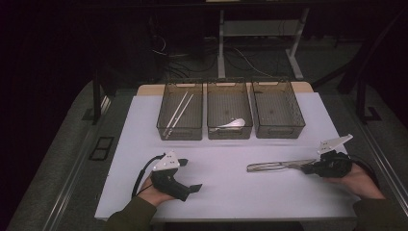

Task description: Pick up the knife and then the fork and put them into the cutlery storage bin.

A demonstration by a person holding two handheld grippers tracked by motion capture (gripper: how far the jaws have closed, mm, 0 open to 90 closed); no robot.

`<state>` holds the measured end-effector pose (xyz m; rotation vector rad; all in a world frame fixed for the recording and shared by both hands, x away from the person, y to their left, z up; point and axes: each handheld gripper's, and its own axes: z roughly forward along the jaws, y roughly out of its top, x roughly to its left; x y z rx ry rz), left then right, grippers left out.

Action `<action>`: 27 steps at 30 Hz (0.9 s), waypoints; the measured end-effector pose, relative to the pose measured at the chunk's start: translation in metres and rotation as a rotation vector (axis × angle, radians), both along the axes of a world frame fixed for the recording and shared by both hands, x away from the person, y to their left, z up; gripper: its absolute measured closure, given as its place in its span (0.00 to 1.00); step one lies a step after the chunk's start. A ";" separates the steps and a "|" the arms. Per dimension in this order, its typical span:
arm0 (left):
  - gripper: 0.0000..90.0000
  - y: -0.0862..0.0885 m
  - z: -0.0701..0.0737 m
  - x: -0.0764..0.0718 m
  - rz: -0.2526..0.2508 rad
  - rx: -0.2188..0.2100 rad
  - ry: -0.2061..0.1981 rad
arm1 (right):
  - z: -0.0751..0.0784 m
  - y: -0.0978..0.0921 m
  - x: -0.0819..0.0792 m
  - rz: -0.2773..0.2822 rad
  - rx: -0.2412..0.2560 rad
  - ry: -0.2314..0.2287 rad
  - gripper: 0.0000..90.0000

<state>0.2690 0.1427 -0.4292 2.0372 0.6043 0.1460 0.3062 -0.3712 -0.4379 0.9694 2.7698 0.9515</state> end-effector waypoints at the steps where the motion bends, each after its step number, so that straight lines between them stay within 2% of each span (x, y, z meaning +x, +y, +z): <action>1: 0.00 0.000 0.000 0.000 -0.002 0.003 -0.001 | 0.000 0.000 0.000 0.001 0.000 -0.001 0.99; 11: 0.00 0.000 0.001 0.000 -0.001 0.001 -0.002 | 0.002 0.000 -0.002 0.019 0.022 0.012 0.99; 27: 0.00 0.002 0.000 0.001 0.002 0.002 -0.009 | 0.012 -0.005 -0.007 -0.010 0.114 -0.012 0.99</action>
